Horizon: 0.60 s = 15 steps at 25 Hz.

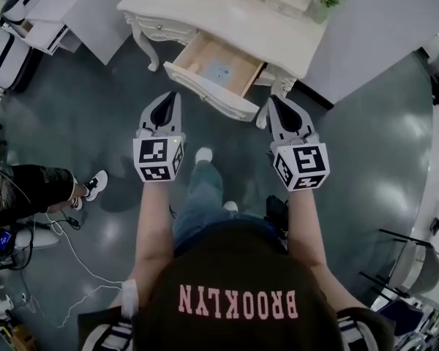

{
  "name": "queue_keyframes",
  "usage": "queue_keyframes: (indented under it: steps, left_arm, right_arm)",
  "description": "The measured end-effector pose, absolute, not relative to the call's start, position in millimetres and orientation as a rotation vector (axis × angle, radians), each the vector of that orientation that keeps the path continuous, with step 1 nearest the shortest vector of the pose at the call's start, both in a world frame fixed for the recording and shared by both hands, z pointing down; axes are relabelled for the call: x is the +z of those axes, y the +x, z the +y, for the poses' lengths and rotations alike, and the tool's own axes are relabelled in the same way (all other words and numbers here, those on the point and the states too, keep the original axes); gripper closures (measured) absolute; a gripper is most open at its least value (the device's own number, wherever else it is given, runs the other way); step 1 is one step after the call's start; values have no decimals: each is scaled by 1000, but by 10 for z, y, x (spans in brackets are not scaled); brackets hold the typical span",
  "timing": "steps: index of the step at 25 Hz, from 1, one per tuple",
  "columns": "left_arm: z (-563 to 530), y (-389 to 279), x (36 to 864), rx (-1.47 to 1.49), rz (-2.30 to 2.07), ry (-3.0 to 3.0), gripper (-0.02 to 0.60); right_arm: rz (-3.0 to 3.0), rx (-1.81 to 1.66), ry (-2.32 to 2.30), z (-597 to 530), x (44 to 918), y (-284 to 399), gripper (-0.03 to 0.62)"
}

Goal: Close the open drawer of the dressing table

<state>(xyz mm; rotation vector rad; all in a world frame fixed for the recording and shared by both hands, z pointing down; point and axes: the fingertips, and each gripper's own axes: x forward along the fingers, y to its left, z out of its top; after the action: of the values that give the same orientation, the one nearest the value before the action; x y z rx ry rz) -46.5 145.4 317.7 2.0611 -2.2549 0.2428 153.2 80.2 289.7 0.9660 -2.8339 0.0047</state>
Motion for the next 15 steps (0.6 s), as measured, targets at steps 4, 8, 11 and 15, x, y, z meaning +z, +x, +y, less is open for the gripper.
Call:
queue_keyframes:
  steps: [4,8,11,15]
  left_arm:
    - [1200,-695,3316,248,-2202,2062,555]
    - [972,-893,3542,271,-2111,2064,435]
    - [828,-1028,3766,309,-2058,2047,410]
    - [660,-1176,4126,391,-1984,2024,400]
  right_arm:
    - [-2806,15,984,568,2964,1341,597]
    - [-2767,33,999,386,3078,1177,597]
    - [-2729,56,1017,247,3198,1111,597]
    - [-2673,96,1050,46,3372,1053,597]
